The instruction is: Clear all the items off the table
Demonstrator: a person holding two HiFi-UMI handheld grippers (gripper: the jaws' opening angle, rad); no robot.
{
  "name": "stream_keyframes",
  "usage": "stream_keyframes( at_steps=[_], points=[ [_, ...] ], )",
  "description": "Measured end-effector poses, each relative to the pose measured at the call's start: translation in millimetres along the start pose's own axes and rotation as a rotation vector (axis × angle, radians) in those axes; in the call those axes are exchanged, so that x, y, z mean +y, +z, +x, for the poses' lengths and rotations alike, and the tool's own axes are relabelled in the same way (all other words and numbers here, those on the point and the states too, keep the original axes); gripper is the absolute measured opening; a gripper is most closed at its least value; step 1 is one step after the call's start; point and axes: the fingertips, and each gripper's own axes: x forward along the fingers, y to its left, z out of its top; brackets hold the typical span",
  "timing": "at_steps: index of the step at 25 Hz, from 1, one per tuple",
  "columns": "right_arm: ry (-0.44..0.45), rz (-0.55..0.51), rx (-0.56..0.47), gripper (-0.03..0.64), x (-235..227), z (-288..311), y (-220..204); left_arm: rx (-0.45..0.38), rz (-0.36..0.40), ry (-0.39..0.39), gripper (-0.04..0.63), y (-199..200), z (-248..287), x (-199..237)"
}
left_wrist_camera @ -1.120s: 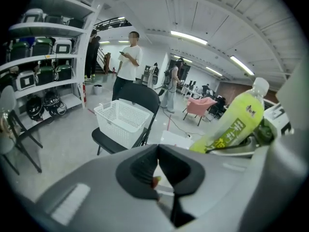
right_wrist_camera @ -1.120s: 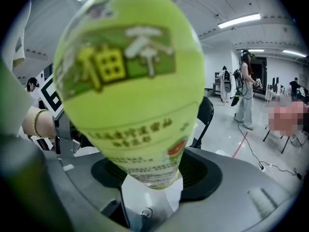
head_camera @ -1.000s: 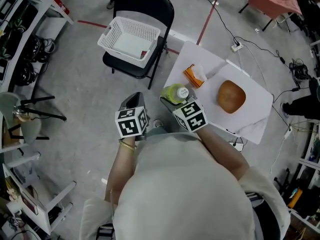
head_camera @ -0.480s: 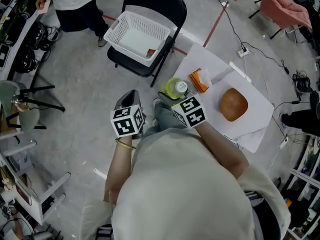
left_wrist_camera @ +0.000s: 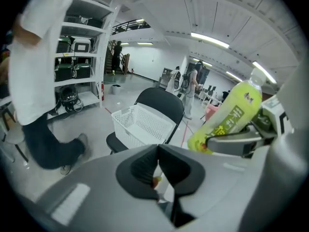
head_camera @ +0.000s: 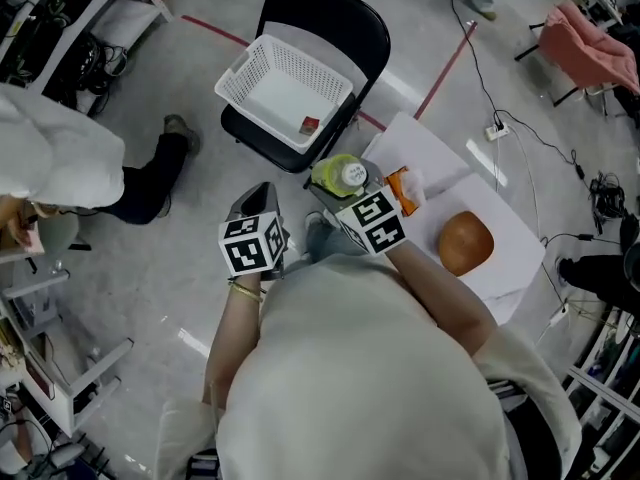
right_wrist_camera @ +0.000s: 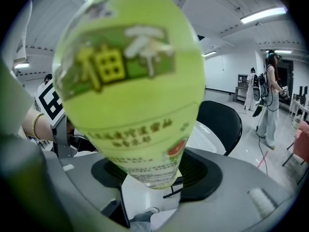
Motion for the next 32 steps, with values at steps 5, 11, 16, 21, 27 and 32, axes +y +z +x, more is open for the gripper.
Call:
stream_keyframes(
  at_steps=[5,11,16,21,27,32],
  points=[
    [0.017,-0.005,0.005,0.302,-23,14,13,0.0,-0.017,0.023,0.009,21,19,5],
    [0.034,-0.013,0.016,0.301,-46,32,22,-0.005,-0.037,0.051,0.009,44,37,13],
    [0.034,-0.007,0.027,0.301,-59,49,28,0.006,-0.031,0.048,0.009,54,49,16],
    [0.029,0.001,0.039,0.301,-68,74,37,0.019,-0.034,0.04,0.009,63,67,30],
    [0.013,0.009,0.052,0.301,-85,112,55,0.036,-0.014,0.023,0.009,83,97,54],
    [-0.003,0.036,0.075,0.301,-100,147,67,0.061,0.001,-0.002,0.009,103,124,74]
  ],
)
